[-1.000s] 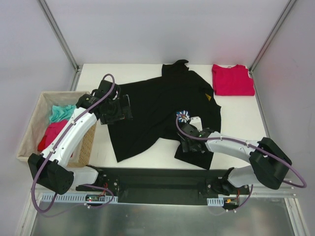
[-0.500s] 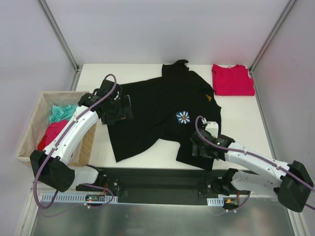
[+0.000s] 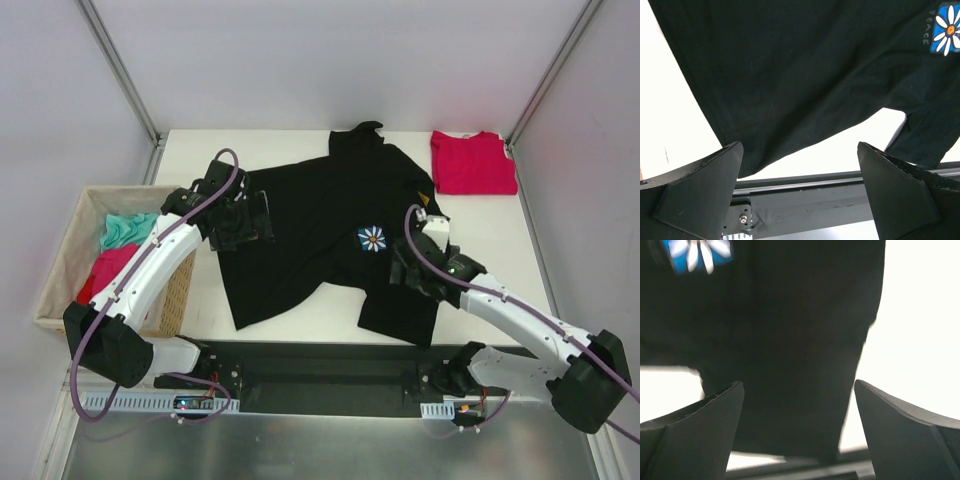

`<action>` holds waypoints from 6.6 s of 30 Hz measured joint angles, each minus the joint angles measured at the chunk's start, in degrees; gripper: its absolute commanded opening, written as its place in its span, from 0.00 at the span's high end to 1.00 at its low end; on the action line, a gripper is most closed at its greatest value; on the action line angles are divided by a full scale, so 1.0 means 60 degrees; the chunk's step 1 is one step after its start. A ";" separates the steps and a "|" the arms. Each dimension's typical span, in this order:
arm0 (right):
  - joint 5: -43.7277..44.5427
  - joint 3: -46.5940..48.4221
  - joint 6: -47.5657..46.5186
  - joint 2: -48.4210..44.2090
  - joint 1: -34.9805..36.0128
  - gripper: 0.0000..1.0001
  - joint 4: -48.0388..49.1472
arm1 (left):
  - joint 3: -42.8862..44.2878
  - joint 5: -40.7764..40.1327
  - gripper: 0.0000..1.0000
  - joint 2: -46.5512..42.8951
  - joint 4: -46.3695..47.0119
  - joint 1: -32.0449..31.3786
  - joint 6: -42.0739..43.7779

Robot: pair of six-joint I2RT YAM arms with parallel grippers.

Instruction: Fold and stack the t-shirts

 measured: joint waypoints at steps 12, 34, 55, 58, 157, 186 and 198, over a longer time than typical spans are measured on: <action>-0.3279 0.1075 -0.1559 0.3162 -0.2652 0.03 0.2284 | -0.0102 0.0004 0.01 0.0000 0.0095 0.0000 0.0004; -0.5796 -0.0011 -0.0936 0.3803 -0.3581 0.03 0.3727 | -0.0120 0.0153 0.01 0.0011 0.0142 0.0000 0.0011; -0.6419 -0.2138 -0.1198 0.0674 -0.6856 0.03 0.2605 | -0.0120 0.0251 0.01 0.0229 0.0160 0.0000 0.0007; -0.6251 -0.2106 -0.1348 0.0565 -0.7012 0.03 0.2218 | -0.0120 0.0259 0.01 0.0233 0.0160 0.0000 0.0007; -0.2951 0.8757 -0.5490 0.7734 -0.4550 0.03 0.1129 | 0.4226 0.0911 0.01 0.8470 -0.0929 0.1588 -0.0525; -0.2892 0.8462 -0.5479 0.7136 -0.4543 0.03 0.1271 | 1.1806 0.0608 0.01 1.2520 -0.3177 0.3155 0.0750; -0.3202 0.8728 -0.5523 0.7836 -0.4124 0.04 0.1009 | 0.7526 0.0543 0.01 0.7879 -0.1603 0.2248 0.1060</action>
